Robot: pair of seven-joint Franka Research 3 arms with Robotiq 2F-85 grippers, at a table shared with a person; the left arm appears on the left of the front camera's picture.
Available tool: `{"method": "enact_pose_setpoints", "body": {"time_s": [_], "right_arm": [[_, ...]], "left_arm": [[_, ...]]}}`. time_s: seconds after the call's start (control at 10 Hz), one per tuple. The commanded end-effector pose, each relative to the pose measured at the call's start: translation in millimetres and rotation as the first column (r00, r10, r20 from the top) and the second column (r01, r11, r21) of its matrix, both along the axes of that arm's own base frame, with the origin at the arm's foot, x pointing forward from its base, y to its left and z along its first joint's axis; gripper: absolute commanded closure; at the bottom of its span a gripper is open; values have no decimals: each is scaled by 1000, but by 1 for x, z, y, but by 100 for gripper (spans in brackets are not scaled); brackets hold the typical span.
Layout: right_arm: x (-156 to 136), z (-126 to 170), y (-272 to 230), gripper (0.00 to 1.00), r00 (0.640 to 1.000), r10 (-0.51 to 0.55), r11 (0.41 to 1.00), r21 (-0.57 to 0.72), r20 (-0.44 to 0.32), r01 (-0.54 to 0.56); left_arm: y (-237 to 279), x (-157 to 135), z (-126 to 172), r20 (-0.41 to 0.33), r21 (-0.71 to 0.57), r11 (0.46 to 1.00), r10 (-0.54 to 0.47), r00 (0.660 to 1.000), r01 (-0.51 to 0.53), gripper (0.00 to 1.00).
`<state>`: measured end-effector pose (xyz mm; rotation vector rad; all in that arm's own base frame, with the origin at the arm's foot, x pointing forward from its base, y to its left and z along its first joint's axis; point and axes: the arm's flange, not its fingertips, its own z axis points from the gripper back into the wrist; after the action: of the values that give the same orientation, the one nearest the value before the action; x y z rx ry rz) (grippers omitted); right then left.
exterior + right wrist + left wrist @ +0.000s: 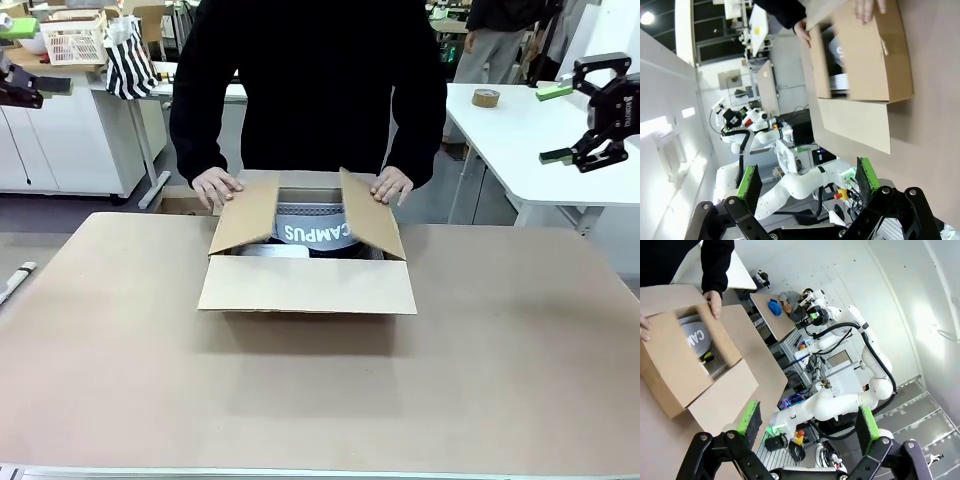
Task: Pack the gift set into the box.
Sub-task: Press and hold the closed box until the human finishes sealing it.
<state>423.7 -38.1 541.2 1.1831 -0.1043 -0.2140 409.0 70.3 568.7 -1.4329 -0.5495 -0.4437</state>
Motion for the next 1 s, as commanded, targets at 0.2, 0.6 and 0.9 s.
{"method": "enact_pose_setpoints", "body": {"time_s": [0.2, 0.6, 0.9], "right_arm": [[0, -1, 0, 0, 1000, -2, 1000, -14, 10, 2], [0, -1, 0, 0, 1000, -2, 1000, -14, 10, 2], [0, -1, 0, 0, 1000, -2, 1000, -14, 10, 2]], "left_arm": [[-1, -3, -1, -9, 11, 1000, 1, 1000, -1, 0], [-1, -3, -1, -9, 11, 1000, 1, 1000, -1, 0], [-1, -3, -1, -9, 11, 1000, 1, 1000, -1, 0]]}}
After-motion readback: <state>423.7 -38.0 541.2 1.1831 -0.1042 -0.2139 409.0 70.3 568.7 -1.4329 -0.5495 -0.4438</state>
